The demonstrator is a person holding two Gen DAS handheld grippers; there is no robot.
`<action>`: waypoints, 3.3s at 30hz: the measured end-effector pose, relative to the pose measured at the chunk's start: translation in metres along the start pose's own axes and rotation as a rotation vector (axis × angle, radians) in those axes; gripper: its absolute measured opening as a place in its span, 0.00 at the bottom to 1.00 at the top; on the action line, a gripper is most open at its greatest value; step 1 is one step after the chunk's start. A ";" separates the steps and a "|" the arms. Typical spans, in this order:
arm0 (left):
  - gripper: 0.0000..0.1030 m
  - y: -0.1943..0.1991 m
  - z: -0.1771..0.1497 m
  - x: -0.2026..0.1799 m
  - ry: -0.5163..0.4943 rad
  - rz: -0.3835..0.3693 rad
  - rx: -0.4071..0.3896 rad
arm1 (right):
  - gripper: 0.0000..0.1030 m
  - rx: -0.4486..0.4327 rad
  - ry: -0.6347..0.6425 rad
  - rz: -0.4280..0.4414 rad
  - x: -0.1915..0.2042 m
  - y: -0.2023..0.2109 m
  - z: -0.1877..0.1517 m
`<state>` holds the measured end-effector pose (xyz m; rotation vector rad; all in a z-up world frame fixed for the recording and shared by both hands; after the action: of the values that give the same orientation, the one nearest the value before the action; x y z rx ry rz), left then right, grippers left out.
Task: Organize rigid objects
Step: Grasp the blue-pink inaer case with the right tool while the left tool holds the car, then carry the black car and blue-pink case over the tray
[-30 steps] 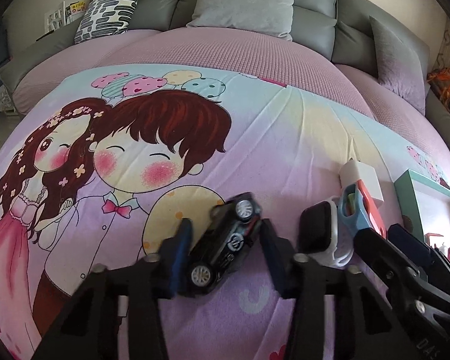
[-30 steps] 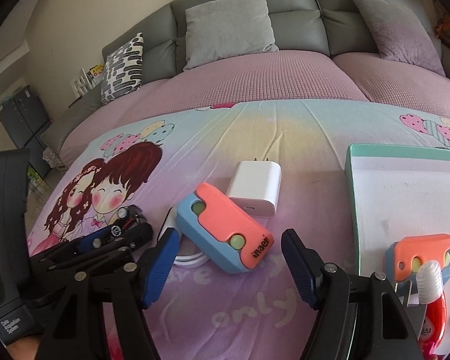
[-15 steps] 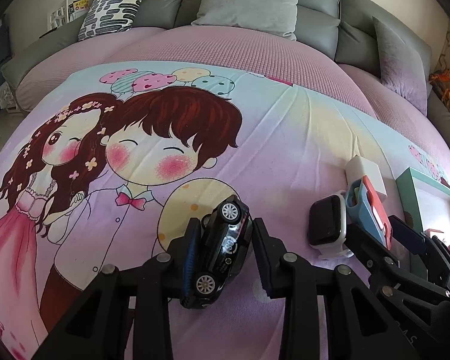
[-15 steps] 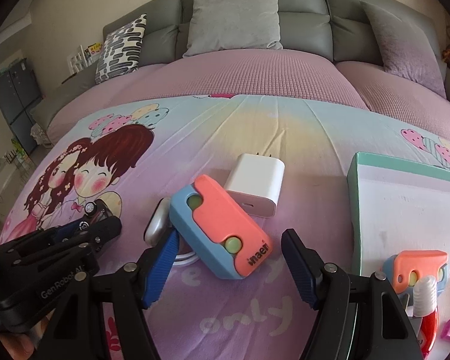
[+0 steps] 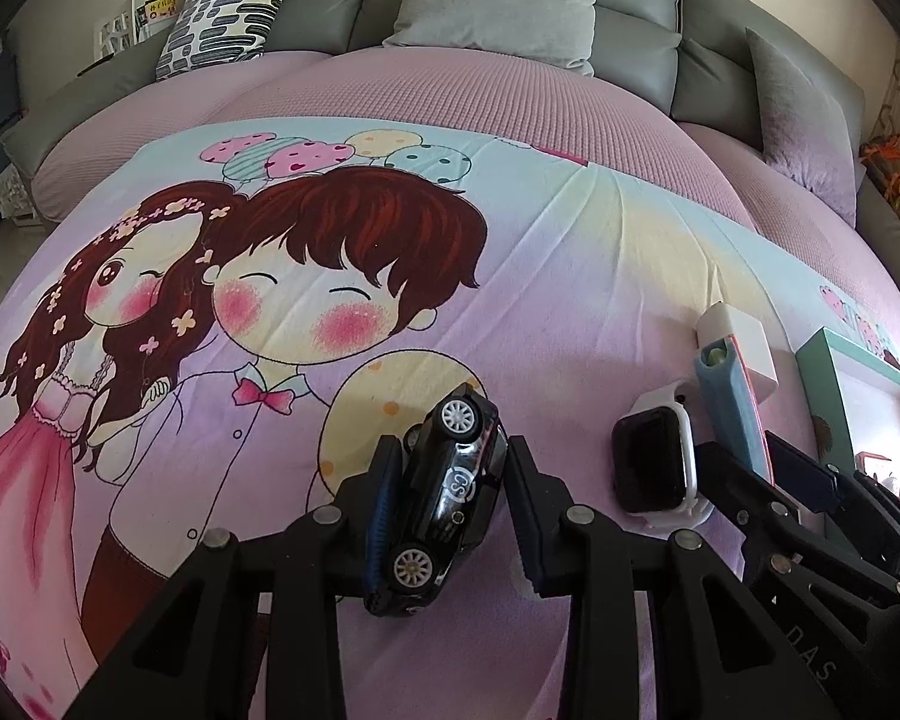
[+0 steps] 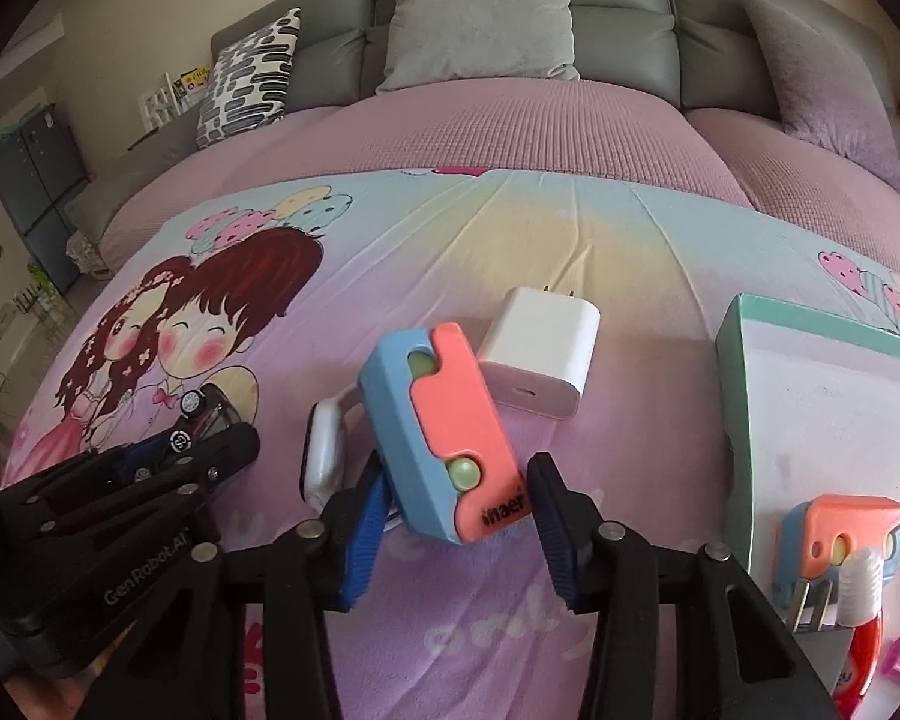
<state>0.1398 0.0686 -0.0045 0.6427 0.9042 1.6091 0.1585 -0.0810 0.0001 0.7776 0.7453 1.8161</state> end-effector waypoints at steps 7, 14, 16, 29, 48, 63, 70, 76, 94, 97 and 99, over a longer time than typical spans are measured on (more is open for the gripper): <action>0.35 -0.001 0.000 -0.001 -0.005 0.005 0.002 | 0.48 -0.029 0.012 -0.008 0.004 -0.002 0.002; 0.35 -0.001 0.000 -0.001 -0.009 0.009 0.003 | 0.52 -0.074 0.044 -0.061 0.009 -0.001 0.006; 0.35 -0.001 0.000 -0.001 -0.010 0.010 0.003 | 0.54 -0.082 0.057 -0.063 0.011 0.000 0.006; 0.35 -0.001 0.001 -0.001 -0.010 0.012 0.004 | 0.26 -0.097 -0.059 0.002 -0.004 0.002 0.007; 0.33 0.033 0.006 -0.004 0.034 0.003 -0.050 | 0.22 -0.153 -0.095 0.058 -0.007 0.046 0.004; 0.33 0.095 0.019 -0.079 -0.091 -0.031 -0.193 | 0.22 -0.276 -0.215 -0.043 -0.079 0.131 -0.003; 0.33 0.109 0.015 -0.144 -0.201 -0.096 -0.230 | 0.22 -0.299 -0.299 -0.160 -0.135 0.157 -0.012; 0.33 0.114 0.002 -0.198 -0.307 -0.144 -0.240 | 0.22 -0.299 -0.364 -0.234 -0.174 0.173 -0.023; 0.33 0.088 -0.031 -0.277 -0.446 -0.241 -0.155 | 0.22 -0.235 -0.468 -0.265 -0.223 0.176 -0.045; 0.33 0.085 -0.034 -0.280 -0.452 -0.242 -0.142 | 0.22 -0.221 -0.472 -0.267 -0.224 0.174 -0.046; 0.33 0.083 -0.036 -0.281 -0.458 -0.240 -0.134 | 0.22 -0.212 -0.471 -0.268 -0.225 0.173 -0.047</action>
<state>0.1286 -0.2189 0.0605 0.7391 0.5085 1.2260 0.0976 -0.3541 0.0659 0.8740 0.3234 1.3708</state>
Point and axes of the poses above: each gripper's, at about its wrist camera, not at the fingertips, and y roughly against the way its jaws point, x to its left, z to its top, the point moved 2 cm from there along -y, roughly the way its jaws point, and after that the axes turned 2 degrees about z, right-handed, at the moved point
